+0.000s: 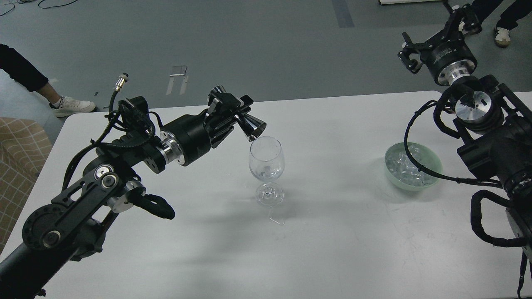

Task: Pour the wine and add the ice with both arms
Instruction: 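Tilt the jigger over the wine glass to pour with the left gripper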

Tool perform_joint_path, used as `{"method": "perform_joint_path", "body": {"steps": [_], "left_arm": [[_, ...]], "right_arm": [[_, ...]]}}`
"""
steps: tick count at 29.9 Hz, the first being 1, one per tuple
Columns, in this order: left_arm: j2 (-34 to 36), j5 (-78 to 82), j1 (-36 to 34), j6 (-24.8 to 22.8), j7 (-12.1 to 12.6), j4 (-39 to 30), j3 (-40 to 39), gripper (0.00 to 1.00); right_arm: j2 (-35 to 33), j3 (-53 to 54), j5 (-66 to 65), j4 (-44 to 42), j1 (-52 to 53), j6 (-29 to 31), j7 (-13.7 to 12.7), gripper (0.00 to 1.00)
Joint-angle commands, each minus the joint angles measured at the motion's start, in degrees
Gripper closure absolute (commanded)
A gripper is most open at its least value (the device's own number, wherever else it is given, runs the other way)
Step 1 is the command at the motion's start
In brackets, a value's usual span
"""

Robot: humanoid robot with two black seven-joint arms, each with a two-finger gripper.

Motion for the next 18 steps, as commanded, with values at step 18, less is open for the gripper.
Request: {"method": "perform_joint_path", "body": {"steps": [18], "left_arm": [[0.0,5.5,-0.7,-1.8,0.1,0.0,0.1,1.0]], "right_arm": [[-0.3,0.1,0.0,0.6,-0.4,0.0,0.1,0.0]]}}
